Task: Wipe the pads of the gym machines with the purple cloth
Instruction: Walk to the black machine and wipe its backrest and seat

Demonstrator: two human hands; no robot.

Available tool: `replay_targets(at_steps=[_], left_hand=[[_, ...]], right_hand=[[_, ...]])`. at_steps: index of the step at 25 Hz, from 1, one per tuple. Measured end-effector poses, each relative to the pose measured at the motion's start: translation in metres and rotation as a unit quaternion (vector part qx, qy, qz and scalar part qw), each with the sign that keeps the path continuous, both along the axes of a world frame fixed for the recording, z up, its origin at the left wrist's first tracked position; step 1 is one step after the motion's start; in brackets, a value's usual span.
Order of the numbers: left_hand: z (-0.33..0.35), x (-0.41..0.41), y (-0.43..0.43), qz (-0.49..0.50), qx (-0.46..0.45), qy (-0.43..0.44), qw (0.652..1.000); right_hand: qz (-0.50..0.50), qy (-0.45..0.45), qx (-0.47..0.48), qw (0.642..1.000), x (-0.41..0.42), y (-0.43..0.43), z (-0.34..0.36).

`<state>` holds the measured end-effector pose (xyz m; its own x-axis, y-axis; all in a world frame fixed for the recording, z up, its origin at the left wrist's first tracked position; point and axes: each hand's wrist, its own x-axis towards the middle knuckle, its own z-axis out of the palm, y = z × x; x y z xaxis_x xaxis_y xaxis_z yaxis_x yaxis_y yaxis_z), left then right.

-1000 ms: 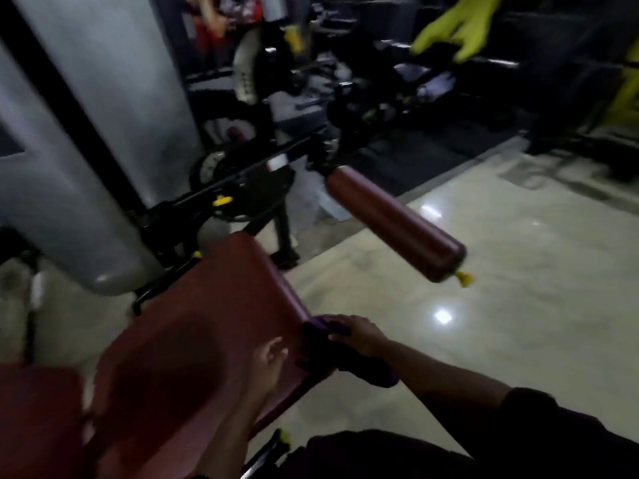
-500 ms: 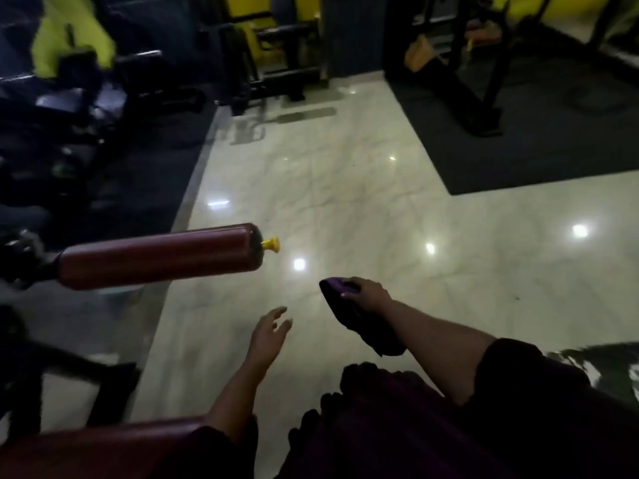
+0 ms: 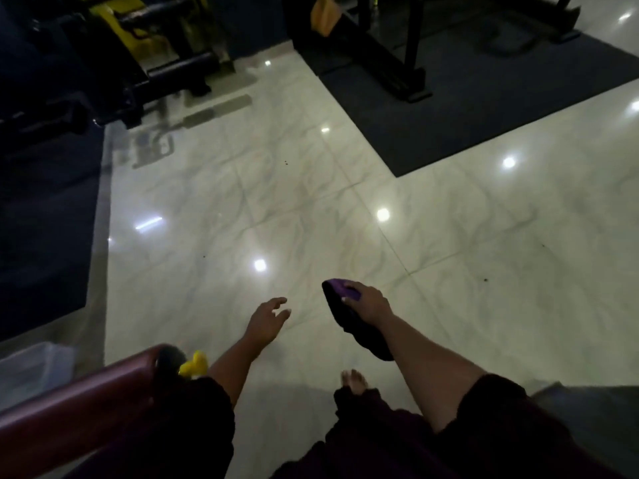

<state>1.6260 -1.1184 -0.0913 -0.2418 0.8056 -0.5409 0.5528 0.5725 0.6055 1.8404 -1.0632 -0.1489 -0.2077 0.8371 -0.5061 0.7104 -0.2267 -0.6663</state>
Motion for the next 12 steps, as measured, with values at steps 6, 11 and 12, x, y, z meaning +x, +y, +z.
replay_targets(at_steps=[6, 11, 12], left_hand=[[0.000, -0.024, 0.131, -0.069, -0.029, 0.034, 0.997], [-0.014, -0.067, 0.256, -0.045, -0.026, 0.024, 0.998], [-0.017, -0.076, 0.279, -0.027, -0.025, 0.012, 0.999]], right_hand=[[-0.052, -0.010, -0.009, 0.999, 0.024, 0.114, 0.011], [-0.008, -0.050, -0.005, 0.999, 0.007, 0.253, 0.012], [0.008, -0.059, -0.003, 0.998, 0.002, 0.281, 0.012]])
